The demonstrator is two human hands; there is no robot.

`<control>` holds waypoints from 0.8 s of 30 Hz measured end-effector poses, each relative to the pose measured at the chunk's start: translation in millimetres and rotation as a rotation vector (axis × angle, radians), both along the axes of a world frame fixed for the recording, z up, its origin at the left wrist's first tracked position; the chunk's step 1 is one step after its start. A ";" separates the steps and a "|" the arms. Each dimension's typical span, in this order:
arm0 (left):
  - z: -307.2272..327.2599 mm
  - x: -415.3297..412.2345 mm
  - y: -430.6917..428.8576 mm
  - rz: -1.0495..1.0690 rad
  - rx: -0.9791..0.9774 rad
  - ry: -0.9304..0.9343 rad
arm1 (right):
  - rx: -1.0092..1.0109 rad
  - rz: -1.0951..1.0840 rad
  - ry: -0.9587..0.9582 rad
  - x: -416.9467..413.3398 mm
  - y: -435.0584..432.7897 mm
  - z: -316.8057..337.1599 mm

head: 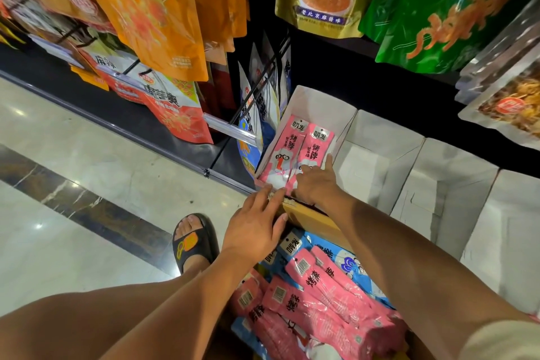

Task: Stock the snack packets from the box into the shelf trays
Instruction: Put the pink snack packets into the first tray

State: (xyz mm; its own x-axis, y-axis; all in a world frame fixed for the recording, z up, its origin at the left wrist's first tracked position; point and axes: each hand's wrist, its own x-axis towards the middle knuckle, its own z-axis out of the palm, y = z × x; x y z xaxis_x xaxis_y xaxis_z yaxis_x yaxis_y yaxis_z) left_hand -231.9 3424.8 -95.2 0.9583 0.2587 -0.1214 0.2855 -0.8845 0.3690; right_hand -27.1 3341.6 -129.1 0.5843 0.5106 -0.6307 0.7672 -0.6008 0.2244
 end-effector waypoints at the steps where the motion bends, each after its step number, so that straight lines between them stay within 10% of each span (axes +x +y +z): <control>1: 0.0 0.0 0.1 -0.001 0.001 -0.002 | 0.014 -0.001 -0.008 -1.4 -1.3 0.7; 12: -0.9 0.8 0.7 -0.006 0.011 0.009 | 0.079 0.065 -0.008 0.5 -12.1 9.5; 24: 6.0 -2.8 -1.5 -0.030 0.027 0.103 | 0.620 -0.194 0.052 -37.8 -102.8 81.6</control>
